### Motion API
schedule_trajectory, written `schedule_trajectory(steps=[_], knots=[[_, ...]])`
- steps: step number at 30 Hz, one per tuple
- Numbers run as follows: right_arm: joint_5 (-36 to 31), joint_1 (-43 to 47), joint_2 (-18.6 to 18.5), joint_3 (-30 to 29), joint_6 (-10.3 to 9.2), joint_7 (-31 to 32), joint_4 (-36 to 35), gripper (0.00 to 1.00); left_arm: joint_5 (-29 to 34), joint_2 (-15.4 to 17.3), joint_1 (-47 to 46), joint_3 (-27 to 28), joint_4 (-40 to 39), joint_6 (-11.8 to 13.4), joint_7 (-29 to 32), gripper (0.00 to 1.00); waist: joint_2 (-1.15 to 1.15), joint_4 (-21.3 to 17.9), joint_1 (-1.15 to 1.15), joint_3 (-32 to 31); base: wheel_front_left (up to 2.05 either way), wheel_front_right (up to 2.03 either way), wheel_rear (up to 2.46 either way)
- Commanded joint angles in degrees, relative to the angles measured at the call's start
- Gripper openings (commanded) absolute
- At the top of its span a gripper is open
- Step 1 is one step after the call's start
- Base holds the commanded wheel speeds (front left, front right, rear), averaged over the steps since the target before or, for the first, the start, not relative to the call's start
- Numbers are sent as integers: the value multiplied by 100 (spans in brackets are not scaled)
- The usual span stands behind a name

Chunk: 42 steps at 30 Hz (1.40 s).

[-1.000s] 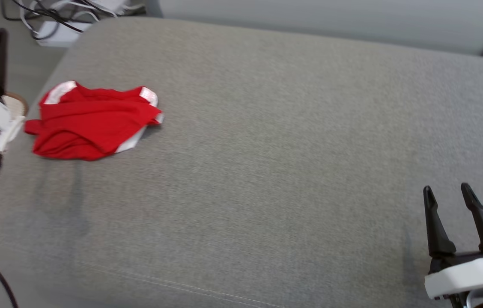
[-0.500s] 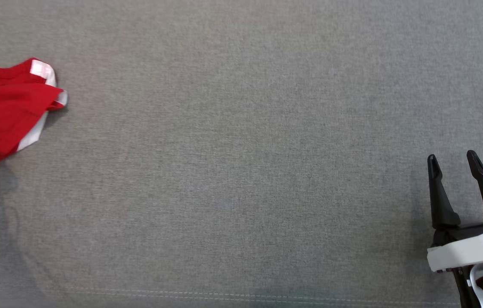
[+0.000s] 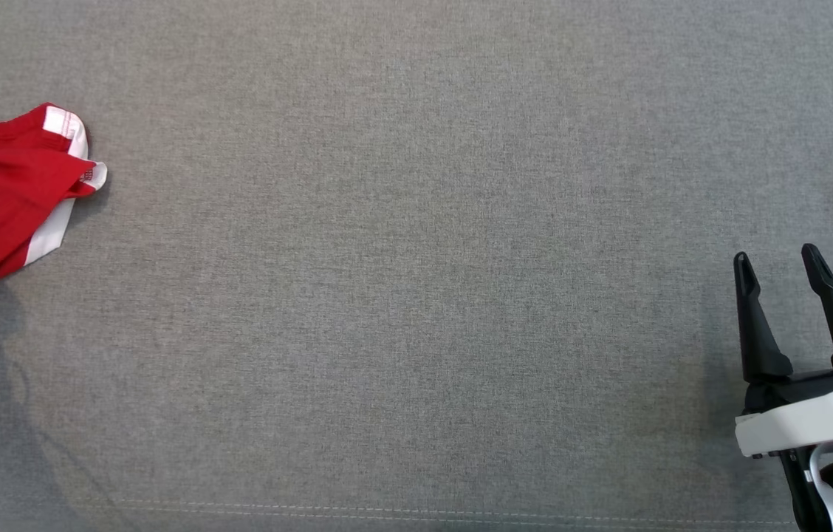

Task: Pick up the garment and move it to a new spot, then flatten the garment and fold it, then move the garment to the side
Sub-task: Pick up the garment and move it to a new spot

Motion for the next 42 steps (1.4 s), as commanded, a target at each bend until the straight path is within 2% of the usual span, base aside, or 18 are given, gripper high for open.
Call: schedule_trajectory(steps=[1,9,17,19,24,28,32,36,42], knots=[[58,22,-71,49,-1,-59,-109,100,125,415,-231,108,-163,1,-191,0,0,27,0,-74,0,0,0],[82,147,-28,-57,-1,-60,-140,100,493,447,-416,-132,-543,-10,-989,0,0,145,0,-338,0,0,0],[135,215,67,-78,-1,-108,-105,100,834,284,-198,-431,-1628,13,-1727,0,0,95,0,-644,0,0,0],[158,232,112,-31,-1,-156,-62,100,837,90,171,-490,-2030,106,-1866,0,0,10,0,-734,0,0,0],[213,355,209,-25,-1,-250,66,100,901,-460,1357,-717,-3528,621,-2022,0,0,-150,0,-895,0,0,0],[252,358,259,4,-1,-317,134,100,1078,-730,2050,-1097,-4655,972,-1779,0,0,-417,0,-930,0,0,0],[313,325,294,61,-1,-392,203,100,1211,-1011,2349,-1593,-5289,1094,-1428,0,0,-815,0,-937,0,0,0],[381,307,318,119,-1,-471,290,100,1196,-1334,2325,-2032,-5414,980,-1170,0,0,-1296,0,-919,0,0,0],[510,315,335,214,-1,-596,474,100,1261,-1637,2000,-2466,-5074,743,-1011,0,0,-2108,0,-866,0,0,0]])
